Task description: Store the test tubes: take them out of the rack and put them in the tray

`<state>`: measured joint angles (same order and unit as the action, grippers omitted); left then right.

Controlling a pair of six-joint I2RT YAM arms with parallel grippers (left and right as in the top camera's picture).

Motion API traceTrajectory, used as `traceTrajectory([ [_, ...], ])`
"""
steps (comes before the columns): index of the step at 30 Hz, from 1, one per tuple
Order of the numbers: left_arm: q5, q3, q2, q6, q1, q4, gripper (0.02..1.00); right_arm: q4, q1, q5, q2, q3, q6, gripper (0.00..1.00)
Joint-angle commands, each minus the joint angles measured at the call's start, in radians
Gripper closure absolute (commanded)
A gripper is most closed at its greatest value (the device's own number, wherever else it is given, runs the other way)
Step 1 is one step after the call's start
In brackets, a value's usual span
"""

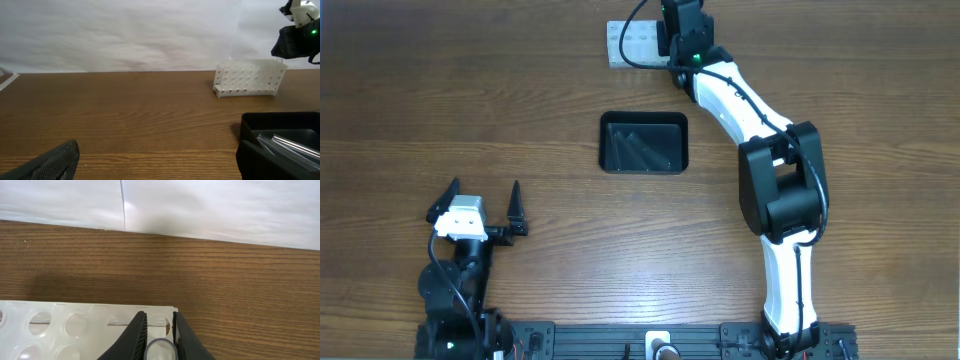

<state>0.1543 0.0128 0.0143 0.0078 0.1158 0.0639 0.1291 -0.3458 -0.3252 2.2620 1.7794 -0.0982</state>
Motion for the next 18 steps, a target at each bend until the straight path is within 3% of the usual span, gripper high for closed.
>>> traceTrajectory([
  [1, 0.012, -0.006, -0.010, 0.014, 0.007, -0.001, 0.018, 0.003, -0.010, -0.005, -0.076, 0.022, -0.002, 0.864],
  [14, 0.012, -0.006, -0.010, 0.014, 0.007, -0.001, 0.018, 0.077, -0.015, -0.002, -0.371, 0.022, -0.025, 0.877],
  [18, 0.012, -0.006, -0.010, 0.014, 0.007, -0.001, 0.018, 0.177, -0.024, 0.088, -0.426, 0.022, -0.030, 0.886],
])
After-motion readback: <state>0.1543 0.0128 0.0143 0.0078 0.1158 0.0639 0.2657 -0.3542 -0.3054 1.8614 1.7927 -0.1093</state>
